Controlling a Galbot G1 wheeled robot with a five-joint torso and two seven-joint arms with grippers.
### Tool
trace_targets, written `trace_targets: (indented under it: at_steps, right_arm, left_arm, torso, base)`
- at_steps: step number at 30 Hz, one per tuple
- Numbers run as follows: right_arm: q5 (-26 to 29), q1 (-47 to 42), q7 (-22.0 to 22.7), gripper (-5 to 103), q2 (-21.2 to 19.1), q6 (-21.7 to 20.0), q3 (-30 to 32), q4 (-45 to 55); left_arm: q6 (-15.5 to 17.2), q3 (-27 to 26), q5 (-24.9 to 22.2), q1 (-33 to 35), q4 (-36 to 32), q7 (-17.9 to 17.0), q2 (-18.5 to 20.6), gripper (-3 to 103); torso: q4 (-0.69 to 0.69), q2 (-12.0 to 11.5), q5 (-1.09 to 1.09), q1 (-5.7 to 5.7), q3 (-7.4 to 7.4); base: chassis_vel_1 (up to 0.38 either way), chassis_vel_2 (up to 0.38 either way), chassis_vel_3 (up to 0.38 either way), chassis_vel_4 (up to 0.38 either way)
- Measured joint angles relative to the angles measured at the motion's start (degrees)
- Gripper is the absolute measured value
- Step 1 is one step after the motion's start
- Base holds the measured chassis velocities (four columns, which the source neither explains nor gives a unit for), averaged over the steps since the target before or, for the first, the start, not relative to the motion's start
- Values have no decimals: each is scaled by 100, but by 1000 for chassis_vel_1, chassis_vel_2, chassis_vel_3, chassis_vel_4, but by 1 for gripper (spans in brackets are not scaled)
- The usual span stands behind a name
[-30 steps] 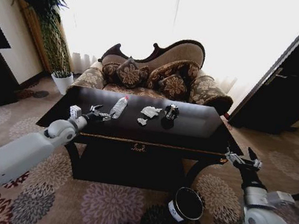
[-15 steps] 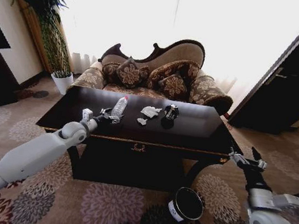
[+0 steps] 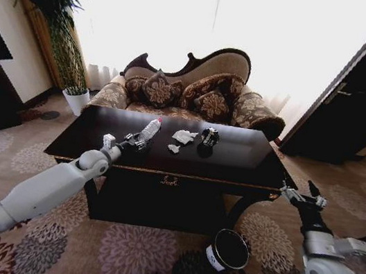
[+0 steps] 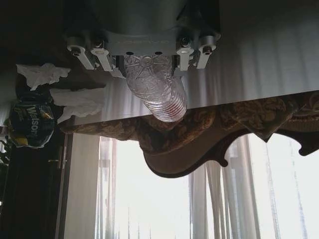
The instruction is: Move to the front of the table and place the trash on the table into the trash bin.
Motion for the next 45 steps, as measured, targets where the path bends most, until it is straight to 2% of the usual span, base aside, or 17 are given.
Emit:
trace_targets:
  at_steps: [4,13,16,17,20,23,26,27,29,31,32,36,37,39,41,43,45]
  right_arm:
    - [-45,19,13,100,0,0,-40,2]
    - [-171,-71,24,100,4,17,-10,59]
    - [-790,-117,160,100,43,128,-26,61]
    - [-790,-117,160,100,43,128,-26,61]
    - [-1709,-140,371,100,90,277,-89,165]
    - [-2087,-139,446,100,110,337,-121,217]
    - [-3401,-117,711,100,202,582,-179,181]
    - [-3401,-117,711,100,202,582,-179,181]
    - [-4376,-126,951,100,368,783,-220,61]
    - [-4832,-110,1082,100,473,882,-261,4]
    - [-4832,-110,1082,100,473,882,-261,4]
    - [-6225,-75,1253,100,644,1291,-332,-54]
    - [-6225,-75,1253,100,644,1291,-332,-54]
    - [-6704,-60,1359,100,677,1514,-375,-127]
    - [-7009,-40,1492,100,714,1662,-420,-182]
    - [-7120,-27,1530,100,726,1717,-428,-199]
    - [-7484,20,1640,100,739,1888,-440,-252]
  left_arm:
    - [21,-157,2,183,-160,-14,94,41]
    - [113,-783,-53,765,-821,-69,493,40]
    - [224,-1092,-273,1046,-1418,-135,715,40]
    - [224,-1092,-273,1046,-1418,-135,715,40]
    - [371,-1204,-612,1149,-1979,-205,924,40]
    - [452,-1205,-824,1141,-2164,-248,982,40]
    - [658,-1104,-1399,982,-2581,-411,1015,40]
    - [658,-1104,-1399,982,-2581,-411,1015,40]
    - [774,-878,-1758,744,-2811,-570,921,40]
    - [814,-673,-1871,572,-2888,-640,862,40]
    - [814,-673,-1871,572,-2888,-640,862,40]
    - [901,219,-2177,-174,-3007,-727,716,40]
    - [901,219,-2177,-174,-3007,-727,716,40]
    - [929,639,-2266,-606,-2986,-711,639,40]
    - [937,1014,-2369,-1025,-2976,-702,545,40]
    - [939,1124,-2417,-1151,-2976,-701,513,40]
    - [962,1541,-2580,-1649,-2952,-687,352,40]
  torso:
    - [0,0,-1,0,0]
    - [1,0,-2,-1,0]
    - [0,0,-1,-1,0]
    - [0,0,-1,-1,0]
    - [0,0,0,-1,-1]
    - [0,0,0,-1,-1]
    - [2,1,-1,-1,0]
    - [2,1,-1,-1,0]
    - [0,1,1,-1,-1]
    - [-1,1,1,-1,0]
    - [-1,1,1,-1,0]
    - [0,1,-1,-1,0]
    - [0,1,-1,-1,0]
    - [0,1,0,-1,0]
    - [0,0,1,0,0]
    - [0,1,1,0,0]
    - [0,0,1,0,0]
  base:
    - [0,0,0,0]
    - [0,0,0,0]
    - [0,0,0,0]
    - [0,0,0,0]
    - [0,0,0,0]
    - [0,0,0,0]
    - [0,0,0,0]
    - [0,0,0,0]
    - [0,0,0,0]
    - [0,0,0,0]
    - [0,0,0,0]
    - [0,0,0,0]
    - [0,0,0,0]
    - [0,0,0,0]
    - [0,0,0,0]
    - [0,0,0,0]
    - [0,0,0,0]
